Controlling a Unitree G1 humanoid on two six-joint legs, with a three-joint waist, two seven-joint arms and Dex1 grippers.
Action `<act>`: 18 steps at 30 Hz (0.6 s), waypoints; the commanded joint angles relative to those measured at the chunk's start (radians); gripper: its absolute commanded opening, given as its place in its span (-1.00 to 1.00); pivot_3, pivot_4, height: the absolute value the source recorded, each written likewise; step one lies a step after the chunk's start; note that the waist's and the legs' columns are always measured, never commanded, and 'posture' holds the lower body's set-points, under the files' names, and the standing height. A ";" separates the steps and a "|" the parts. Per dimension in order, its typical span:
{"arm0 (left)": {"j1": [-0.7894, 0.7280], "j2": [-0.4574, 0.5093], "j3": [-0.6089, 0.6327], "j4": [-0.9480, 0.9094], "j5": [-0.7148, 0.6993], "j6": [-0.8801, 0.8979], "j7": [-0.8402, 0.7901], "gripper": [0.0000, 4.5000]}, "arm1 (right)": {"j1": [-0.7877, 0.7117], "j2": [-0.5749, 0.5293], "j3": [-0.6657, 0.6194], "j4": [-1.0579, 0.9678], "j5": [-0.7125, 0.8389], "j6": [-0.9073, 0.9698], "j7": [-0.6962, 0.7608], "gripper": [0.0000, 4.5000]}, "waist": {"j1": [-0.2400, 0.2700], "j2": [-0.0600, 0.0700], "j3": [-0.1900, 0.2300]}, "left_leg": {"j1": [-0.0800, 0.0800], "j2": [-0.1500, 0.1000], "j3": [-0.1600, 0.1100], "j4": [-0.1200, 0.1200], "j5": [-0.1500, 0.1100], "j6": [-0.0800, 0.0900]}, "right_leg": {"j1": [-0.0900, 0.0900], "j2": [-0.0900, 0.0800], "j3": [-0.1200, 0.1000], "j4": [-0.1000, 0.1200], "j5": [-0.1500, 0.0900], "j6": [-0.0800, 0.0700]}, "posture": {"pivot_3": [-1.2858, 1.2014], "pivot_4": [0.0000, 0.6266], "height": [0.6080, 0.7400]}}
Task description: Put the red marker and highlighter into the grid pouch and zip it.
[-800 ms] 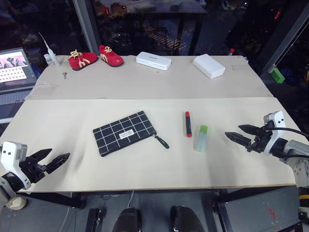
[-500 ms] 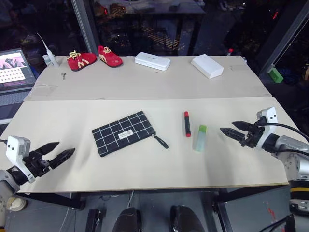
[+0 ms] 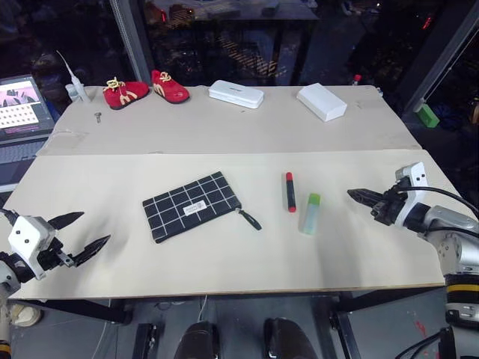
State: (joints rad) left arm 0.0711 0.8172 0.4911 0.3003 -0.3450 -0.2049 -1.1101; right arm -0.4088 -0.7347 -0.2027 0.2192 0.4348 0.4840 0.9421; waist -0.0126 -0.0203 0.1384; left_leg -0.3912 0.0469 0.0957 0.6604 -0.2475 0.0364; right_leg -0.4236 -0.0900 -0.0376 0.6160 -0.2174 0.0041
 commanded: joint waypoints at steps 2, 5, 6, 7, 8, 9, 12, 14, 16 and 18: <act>-0.018 0.038 -0.051 0.002 0.045 -0.089 -0.032 1.00 | -0.092 0.039 0.083 -0.144 0.041 0.099 0.013 -0.99 | -0.007 0.000 0.000 | 0.000 0.001 0.001 0.000 0.000 0.000 | 0.000 0.001 0.000 0.000 0.000 0.000 | 0.03 -0.52 1.00; -0.033 0.046 -0.079 0.028 0.064 -0.126 -0.035 1.00 | -0.128 0.077 0.142 -0.189 0.024 0.104 0.009 -0.99 | -0.007 0.000 0.000 | 0.000 0.002 0.001 0.000 0.000 0.000 | -0.001 0.002 0.000 0.002 0.000 0.000 | 0.03 -0.52 1.00; -0.044 0.051 -0.095 0.043 0.076 -0.146 -0.039 1.00 | -0.151 0.102 0.174 -0.188 -0.001 0.098 -0.010 -0.99 | -0.004 0.000 0.000 | 0.000 0.002 0.000 0.000 0.000 0.000 | -0.002 0.002 0.000 0.002 0.000 0.000 | 0.03 -0.52 1.00; -0.057 0.055 -0.114 0.064 0.094 -0.172 -0.043 1.00 | -0.182 0.139 0.230 -0.177 -0.044 0.082 -0.035 -0.99 | -0.003 0.000 0.000 | 0.000 0.002 0.000 0.000 0.000 0.000 | -0.002 0.002 -0.001 0.003 0.000 0.000 | 0.03 -0.52 1.00; -0.067 0.059 -0.128 0.080 0.107 -0.192 -0.046 1.00 | -0.204 0.165 0.269 -0.168 -0.075 0.072 -0.052 -0.99 | -0.003 0.000 0.000 | 0.000 0.002 0.001 0.000 0.000 0.000 | -0.002 0.002 -0.001 0.003 0.000 0.000 | 0.03 -0.52 1.00; -0.084 0.060 -0.146 0.101 0.122 -0.219 -0.048 1.00 | -0.245 0.219 0.330 -0.138 -0.128 0.077 -0.101 -0.99 | -0.002 0.000 0.000 | 0.000 0.002 0.001 0.000 0.000 0.000 | -0.002 0.001 -0.001 0.004 0.000 0.000 | 0.03 -0.52 1.00; -0.141 0.052 -0.191 0.155 0.156 -0.300 -0.037 1.00 | -0.367 0.376 0.477 -0.021 -0.271 0.127 -0.236 -0.99 | -0.010 0.000 0.000 | 0.001 0.002 0.004 0.000 0.000 -0.001 | -0.004 0.000 -0.001 0.008 0.000 -0.001 | 0.03 -0.52 1.00; -0.170 0.051 -0.211 0.186 0.170 -0.337 -0.025 1.00 | -0.407 0.418 0.501 0.020 -0.302 0.130 -0.251 -0.99 | -0.008 0.000 0.000 | 0.001 0.002 0.004 0.001 0.002 -0.003 | -0.006 0.001 -0.002 0.011 0.000 -0.002 | 0.03 -0.52 1.00; -0.193 0.047 -0.234 0.209 0.180 -0.369 -0.019 1.00 | -0.453 0.463 0.504 0.069 -0.313 0.137 -0.274 -0.99 | 0.000 0.000 0.000 | -0.005 0.001 0.004 0.000 0.002 -0.003 | -0.011 0.000 -0.003 0.012 0.000 -0.002 | 0.03 -0.52 1.00; -0.213 0.038 -0.252 0.224 0.185 -0.389 -0.013 1.00 | -0.489 0.495 0.521 0.108 -0.332 0.131 -0.284 -0.99 | 0.001 0.000 0.000 | -0.012 0.000 0.007 0.001 0.003 -0.004 | -0.016 -0.001 -0.004 0.015 0.001 -0.001 | 0.03 -0.52 1.00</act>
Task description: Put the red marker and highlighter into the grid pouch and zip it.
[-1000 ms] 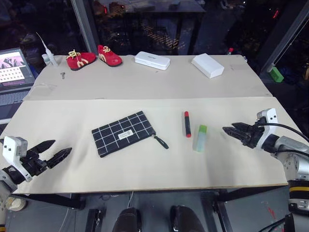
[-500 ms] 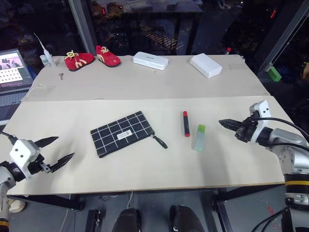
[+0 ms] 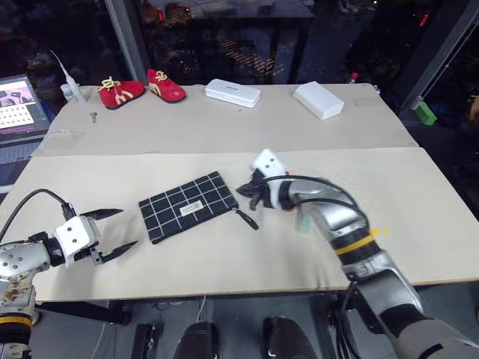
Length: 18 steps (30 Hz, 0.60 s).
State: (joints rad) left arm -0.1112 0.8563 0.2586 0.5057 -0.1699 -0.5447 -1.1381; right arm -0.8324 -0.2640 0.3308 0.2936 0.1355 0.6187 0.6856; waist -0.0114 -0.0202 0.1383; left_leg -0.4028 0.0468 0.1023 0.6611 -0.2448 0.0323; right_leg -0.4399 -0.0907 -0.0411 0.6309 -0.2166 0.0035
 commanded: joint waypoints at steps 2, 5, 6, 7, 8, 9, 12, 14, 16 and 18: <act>-0.045 -0.009 -0.037 0.028 0.011 -0.060 0.019 1.00 | -0.090 0.047 0.030 0.063 -0.064 -0.027 -0.012 -0.99 | -0.001 0.000 0.000 | -0.003 0.000 0.005 0.001 0.000 -0.001 | -0.001 0.000 -0.002 -0.001 0.001 0.001 | 0.03 -0.52 1.00; -0.057 -0.011 -0.055 0.044 0.010 -0.069 0.025 1.00 | -0.102 0.059 0.071 0.101 -0.110 -0.062 0.010 -0.99 | -0.006 0.000 0.000 | -0.003 0.001 0.006 0.001 -0.001 0.001 | -0.001 0.000 -0.002 -0.002 0.001 0.001 | 0.03 -0.52 1.00; -0.058 -0.013 -0.059 0.051 0.011 -0.074 0.028 1.00 | -0.097 0.064 0.086 0.117 -0.125 -0.071 0.017 -0.99 | -0.007 0.000 0.000 | -0.002 0.001 0.007 0.001 -0.001 0.001 | -0.001 0.000 -0.002 -0.002 0.001 0.001 | 0.03 -0.52 1.00; -0.059 -0.016 -0.063 0.051 0.008 -0.074 0.030 1.00 | -0.090 0.064 0.111 0.130 -0.146 -0.090 0.025 -0.99 | -0.008 0.000 0.000 | -0.002 0.001 0.007 0.001 -0.001 0.001 | -0.001 0.000 -0.002 -0.001 0.001 0.001 | 0.03 -0.52 1.00; -0.059 -0.018 -0.066 0.052 0.006 -0.075 0.032 1.00 | -0.085 0.064 0.126 0.140 -0.160 -0.104 0.032 -0.99 | -0.010 0.000 0.000 | -0.002 0.001 0.007 0.001 -0.001 0.001 | -0.001 0.000 -0.002 -0.001 0.001 0.001 | 0.03 -0.52 1.00; -0.057 -0.019 -0.068 0.042 0.002 -0.071 0.036 1.00 | -0.081 0.072 0.127 0.149 -0.162 -0.104 0.033 -0.99 | -0.011 0.000 0.000 | -0.002 0.001 0.007 0.001 -0.001 0.001 | -0.001 0.000 -0.002 -0.001 0.001 0.001 | 0.03 -0.52 1.00; -0.052 -0.019 -0.072 0.023 -0.004 -0.062 0.045 1.00 | -0.075 0.088 0.124 0.159 -0.167 -0.105 0.043 -0.99 | -0.014 0.000 0.000 | -0.001 0.001 0.007 0.001 0.000 0.000 | -0.001 0.000 -0.002 -0.001 0.001 0.001 | 0.03 -0.52 1.00; -0.046 -0.016 -0.073 0.006 -0.008 -0.052 0.049 1.00 | -0.066 0.096 0.137 0.163 -0.180 -0.111 0.050 -0.99 | -0.020 0.000 0.000 | 0.001 0.002 0.007 0.001 0.000 0.000 | 0.000 0.001 -0.002 -0.001 0.001 0.001 | 0.03 -0.52 1.00; -0.037 -0.014 -0.072 -0.020 -0.013 -0.037 0.054 1.00 | -0.057 0.100 0.155 0.178 -0.203 -0.127 0.050 -0.99 | -0.026 0.000 0.000 | 0.002 0.002 0.007 0.001 0.000 -0.001 | 0.000 0.001 -0.002 -0.001 0.001 0.001 | 0.03 -0.52 1.00; -0.021 -0.007 -0.072 -0.078 -0.019 -0.004 0.056 1.00 | -0.047 0.092 0.192 0.227 -0.260 -0.177 0.028 -0.99 | -0.030 0.000 0.000 | 0.002 0.002 0.007 0.001 0.000 -0.001 | 0.000 0.001 -0.002 -0.001 0.001 0.001 | 0.03 -0.52 1.00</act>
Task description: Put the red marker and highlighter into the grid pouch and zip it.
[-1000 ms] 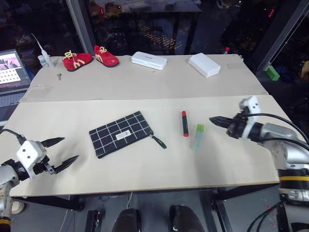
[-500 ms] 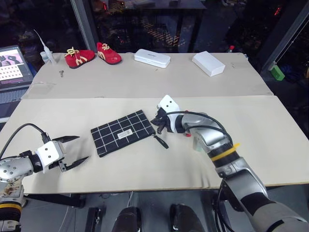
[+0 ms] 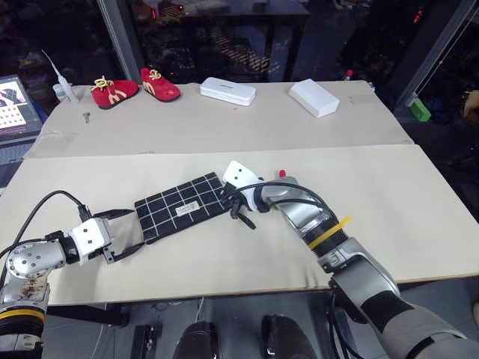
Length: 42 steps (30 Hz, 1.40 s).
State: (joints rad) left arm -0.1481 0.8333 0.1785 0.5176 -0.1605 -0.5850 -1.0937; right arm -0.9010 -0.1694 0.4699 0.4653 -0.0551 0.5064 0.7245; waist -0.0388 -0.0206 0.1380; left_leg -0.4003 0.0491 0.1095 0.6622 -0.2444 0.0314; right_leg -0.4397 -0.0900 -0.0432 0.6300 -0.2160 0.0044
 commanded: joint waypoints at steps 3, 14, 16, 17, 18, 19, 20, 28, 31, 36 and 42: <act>0.034 0.030 0.003 -0.163 -0.031 0.081 0.003 1.00 | 0.025 -0.015 0.081 0.113 -0.131 -0.133 -0.037 -0.99 | -0.004 0.000 -0.001 | 0.002 0.000 0.000 0.000 0.000 0.000 | 0.002 0.000 0.000 0.000 0.000 0.000 | 0.03 -0.52 1.00; -0.072 0.026 -0.088 -0.005 0.113 -0.153 0.034 1.00 | 0.010 0.003 0.038 0.150 -0.155 -0.171 -0.038 -0.99 | 0.002 -0.001 -0.001 | 0.016 0.000 0.001 -0.001 0.000 0.000 | 0.014 -0.001 0.000 -0.001 -0.001 -0.001 | 0.03 -0.52 1.00; -0.108 0.020 -0.105 0.055 0.144 -0.228 0.062 1.00 | 0.008 0.004 0.029 0.155 -0.155 -0.171 -0.039 -0.99 | 0.003 -0.001 -0.001 | 0.015 0.000 0.001 -0.001 0.000 0.000 | 0.014 -0.001 0.000 -0.001 -0.001 -0.002 | 0.03 -0.52 1.00; -0.127 0.018 -0.111 0.087 0.165 -0.268 0.085 1.00 | 0.007 0.004 0.024 0.157 -0.154 -0.171 -0.041 -0.99 | 0.003 -0.001 -0.001 | 0.015 0.000 0.001 -0.001 0.000 0.000 | 0.014 -0.001 0.000 -0.001 -0.001 -0.002 | 0.03 -0.52 1.00; -0.142 0.018 -0.118 0.116 0.179 -0.300 0.101 1.00 | 0.007 0.006 0.020 0.159 -0.154 -0.170 -0.042 -0.99 | 0.002 -0.001 -0.001 | 0.015 0.000 0.001 -0.001 0.000 0.000 | 0.014 -0.001 0.000 -0.001 -0.001 -0.002 | 0.03 -0.52 1.00; -0.157 0.020 -0.128 0.146 0.197 -0.338 0.117 1.00 | 0.006 0.005 0.017 0.161 -0.155 -0.170 -0.041 -0.99 | 0.002 -0.001 -0.001 | 0.015 0.000 0.001 -0.001 0.000 0.000 | 0.014 -0.001 0.000 -0.001 -0.001 -0.002 | 0.03 -0.52 1.00; -0.169 0.022 -0.138 0.174 0.216 -0.377 0.134 1.00 | 0.006 0.005 0.015 0.162 -0.155 -0.171 -0.041 -0.99 | 0.002 -0.001 -0.001 | 0.015 0.000 0.001 -0.001 0.000 0.000 | 0.014 -0.001 0.000 -0.001 -0.001 -0.002 | 0.03 -0.52 1.00; -0.216 0.019 -0.194 0.307 0.241 -0.524 0.191 1.00 | 0.000 0.005 0.004 0.174 -0.156 -0.174 -0.045 -0.99 | 0.006 -0.001 -0.001 | 0.015 0.000 0.001 -0.001 0.000 0.000 | 0.014 -0.002 0.000 0.000 -0.001 -0.001 | 0.03 -0.52 1.00; -0.229 0.017 -0.208 0.343 0.272 -0.572 0.230 1.00 | 0.001 0.006 0.002 0.181 -0.158 -0.180 -0.048 -0.99 | 0.007 -0.001 -0.001 | 0.015 0.000 0.001 -0.001 0.000 0.000 | 0.014 -0.002 0.000 0.000 -0.001 -0.001 | 0.03 -0.52 1.00; -0.249 0.014 -0.239 0.349 0.297 -0.629 0.273 0.88 | 0.004 0.006 -0.006 0.192 -0.159 -0.191 -0.049 -1.00 | 0.013 -0.001 -0.001 | 0.015 0.000 0.001 -0.001 0.000 0.000 | 0.014 -0.002 0.000 0.000 -0.001 -0.001 | 0.03 -0.52 1.00; -0.280 0.017 -0.280 0.387 0.311 -0.663 0.303 0.05 | 0.003 0.003 -0.011 0.201 -0.161 -0.206 -0.048 -1.00 | 0.014 -0.001 -0.001 | 0.015 0.000 0.001 -0.001 0.000 0.000 | 0.014 -0.002 -0.001 -0.001 -0.001 -0.001 | 0.03 -0.52 1.00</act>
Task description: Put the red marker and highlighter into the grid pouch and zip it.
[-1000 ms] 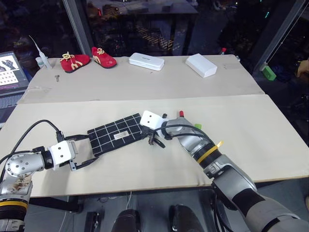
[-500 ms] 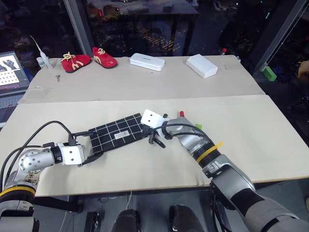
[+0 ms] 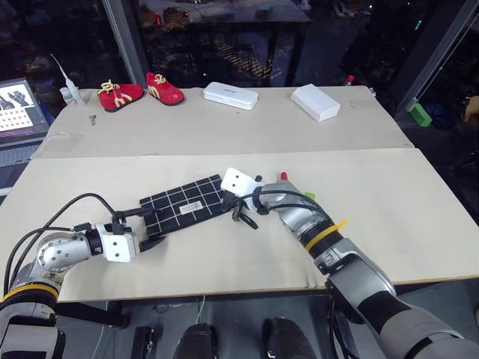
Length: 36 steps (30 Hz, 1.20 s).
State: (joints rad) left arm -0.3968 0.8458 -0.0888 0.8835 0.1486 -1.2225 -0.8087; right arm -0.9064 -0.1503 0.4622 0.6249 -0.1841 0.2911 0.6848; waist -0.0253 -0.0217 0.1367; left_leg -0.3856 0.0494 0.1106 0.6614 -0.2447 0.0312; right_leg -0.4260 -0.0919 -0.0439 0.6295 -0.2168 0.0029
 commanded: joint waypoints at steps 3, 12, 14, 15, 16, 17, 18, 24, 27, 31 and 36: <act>-0.044 0.008 -0.030 0.055 -0.001 -0.036 0.018 -0.43 | 0.011 -0.016 -0.006 0.039 -0.032 0.008 -0.007 -1.00 | 0.001 0.000 0.000 | 0.000 0.000 0.000 0.000 0.000 0.000 | 0.000 0.000 0.000 0.000 0.000 0.000 | 0.03 -0.52 1.00; -0.067 0.005 -0.033 0.132 -0.029 -0.038 0.029 -0.97 | 0.030 -0.037 -0.015 0.011 -0.025 0.010 0.008 -1.00 | 0.003 0.000 0.000 | 0.000 0.000 0.000 0.000 0.000 0.000 | 0.000 0.000 0.000 0.000 0.000 0.000 | 0.03 -0.52 1.00; -0.067 -0.004 -0.031 0.136 -0.052 -0.025 0.020 -1.00 | 0.041 -0.043 -0.042 -0.028 0.018 0.025 0.048 -0.74 | 0.005 0.000 0.000 | 0.000 0.000 0.000 0.000 0.000 0.000 | -0.001 0.000 0.000 0.000 0.000 0.000 | 0.03 -0.52 1.00; -0.064 -0.014 -0.030 0.134 -0.076 0.000 0.002 -1.00 | 0.046 -0.039 -0.076 -0.066 0.063 0.052 0.077 -0.66 | 0.007 0.000 0.000 | -0.001 0.000 0.000 -0.001 0.000 0.000 | -0.001 0.000 -0.001 0.000 0.000 0.000 | 0.03 -0.52 1.00; -0.061 -0.021 -0.030 0.132 -0.094 0.018 -0.012 -1.00 | 0.050 -0.036 -0.100 -0.093 0.093 0.073 0.096 -0.51 | 0.008 0.000 0.000 | -0.001 0.000 0.000 -0.001 0.000 0.000 | -0.001 0.000 -0.001 0.000 0.000 0.000 | 0.03 -0.52 1.00; -0.055 -0.029 -0.031 0.122 -0.116 0.027 -0.026 -1.00 | 0.051 -0.038 -0.121 -0.125 0.122 0.102 0.120 -0.37 | 0.009 0.000 0.000 | -0.002 0.000 0.000 0.000 0.000 0.000 | -0.002 0.000 -0.001 -0.001 0.000 0.000 | 0.03 -0.52 1.00; -0.045 -0.042 -0.029 0.103 -0.152 0.049 -0.046 -1.00 | 0.055 -0.049 -0.134 -0.161 0.139 0.126 0.145 -0.21 | 0.009 0.000 0.000 | -0.003 0.000 0.000 0.000 0.000 0.000 | -0.002 0.000 -0.001 -0.001 0.000 0.000 | 0.03 -0.52 1.00; 0.054 -0.134 0.054 -0.148 -0.442 0.385 -0.140 -1.00 | 0.048 -0.143 -0.331 -0.452 0.406 0.443 0.286 0.70 | 0.010 0.002 0.001 | -0.009 0.000 -0.004 0.000 0.000 0.000 | -0.008 -0.001 -0.001 0.000 0.000 0.000 | 0.03 -0.52 1.00; 0.113 -0.152 0.083 -0.323 -0.520 0.573 -0.134 -1.00 | 0.041 -0.210 -0.412 -0.541 0.499 0.546 0.307 0.70 | 0.010 0.002 0.001 | -0.015 0.000 -0.009 0.000 0.000 0.000 | -0.013 0.000 -0.001 0.001 0.001 0.000 | 0.03 -0.52 1.00; 0.177 -0.163 0.110 -0.508 -0.568 0.774 -0.108 -1.00 | 0.082 -0.293 -0.417 -0.598 0.521 0.578 0.306 0.70 | 0.009 0.002 0.001 | -0.016 0.000 -0.011 0.000 0.000 0.001 | -0.013 0.001 -0.003 -0.002 0.001 0.000 | 0.03 -0.52 1.00; 0.205 -0.170 0.134 -0.623 -0.570 0.918 -0.100 -1.00 | 0.133 -0.292 -0.350 -0.583 0.465 0.584 0.206 0.70 | 0.006 0.002 0.001 | -0.015 0.000 -0.010 0.000 0.000 0.000 | -0.012 0.001 -0.002 -0.003 0.001 0.000 | 0.03 -0.52 1.00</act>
State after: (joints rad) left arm -0.1918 0.6736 0.0153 0.3095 -0.3995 -0.3388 -0.9143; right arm -0.7666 -0.4543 0.1049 0.0580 0.2873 0.8735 0.9251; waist -0.0195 -0.0202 0.1380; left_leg -0.3996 0.0493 0.1009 0.6611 -0.2443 0.0312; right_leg -0.4383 -0.0904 -0.0457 0.6273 -0.2156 0.0033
